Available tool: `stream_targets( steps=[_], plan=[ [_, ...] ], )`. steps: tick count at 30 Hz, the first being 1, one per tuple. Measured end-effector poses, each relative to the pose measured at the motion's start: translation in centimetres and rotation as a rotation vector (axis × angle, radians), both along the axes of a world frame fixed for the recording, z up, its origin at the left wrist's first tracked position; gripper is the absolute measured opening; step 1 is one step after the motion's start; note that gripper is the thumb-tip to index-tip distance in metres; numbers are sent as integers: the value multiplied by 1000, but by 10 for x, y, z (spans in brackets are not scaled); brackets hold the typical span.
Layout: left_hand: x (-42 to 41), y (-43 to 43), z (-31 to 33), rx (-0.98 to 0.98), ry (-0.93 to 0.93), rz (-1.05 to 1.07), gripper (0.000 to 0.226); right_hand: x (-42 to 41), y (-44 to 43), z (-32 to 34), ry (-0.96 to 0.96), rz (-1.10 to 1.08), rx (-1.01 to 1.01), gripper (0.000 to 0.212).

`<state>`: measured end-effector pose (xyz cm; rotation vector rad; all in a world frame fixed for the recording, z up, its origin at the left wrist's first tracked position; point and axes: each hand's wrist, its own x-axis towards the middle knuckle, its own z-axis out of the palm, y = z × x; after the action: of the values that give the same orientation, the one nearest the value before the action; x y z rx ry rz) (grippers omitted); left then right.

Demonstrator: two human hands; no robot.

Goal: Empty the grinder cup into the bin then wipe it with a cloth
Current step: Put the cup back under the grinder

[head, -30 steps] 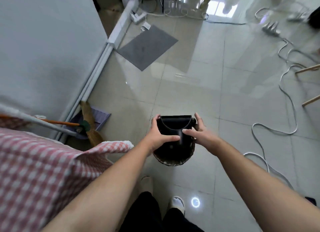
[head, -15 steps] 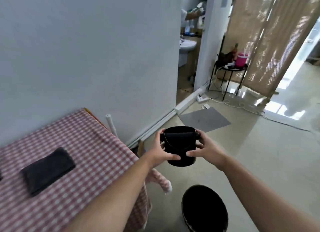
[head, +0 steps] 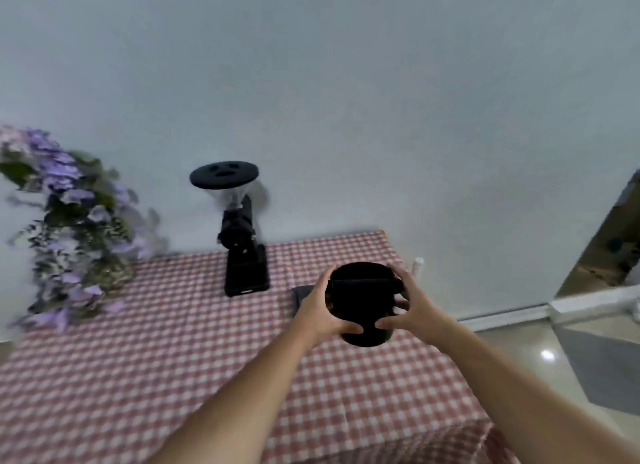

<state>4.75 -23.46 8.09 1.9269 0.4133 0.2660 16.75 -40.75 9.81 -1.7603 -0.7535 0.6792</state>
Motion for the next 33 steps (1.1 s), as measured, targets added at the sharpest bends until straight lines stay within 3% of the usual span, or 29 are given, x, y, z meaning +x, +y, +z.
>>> stream_targets(
  steps=[2, 7, 14, 20, 29, 33],
  plan=[
    [-21, 47, -1, 1, 24, 67, 109, -11, 54, -3, -14, 57, -42, 105],
    [-65, 147, -15, -42, 140, 171, 126, -37, 171, -25, -121, 116, -196, 118],
    [-93, 223, -47, 62, 236, 241, 117, -61, 268, -63, -89, 177, -327, 103],
    [-86, 237, -73, 208, 283, 286, 114, -56, 296, -80, -108, 167, -358, 102],
    [-80, 240, -90, 216, 403, 256, 115, -48, 297, -93, -141, 220, -501, 104],
    [-75, 236, -76, 415, 408, 288, 109, -38, 292, -81, -135, 291, -474, 102]
  ],
)
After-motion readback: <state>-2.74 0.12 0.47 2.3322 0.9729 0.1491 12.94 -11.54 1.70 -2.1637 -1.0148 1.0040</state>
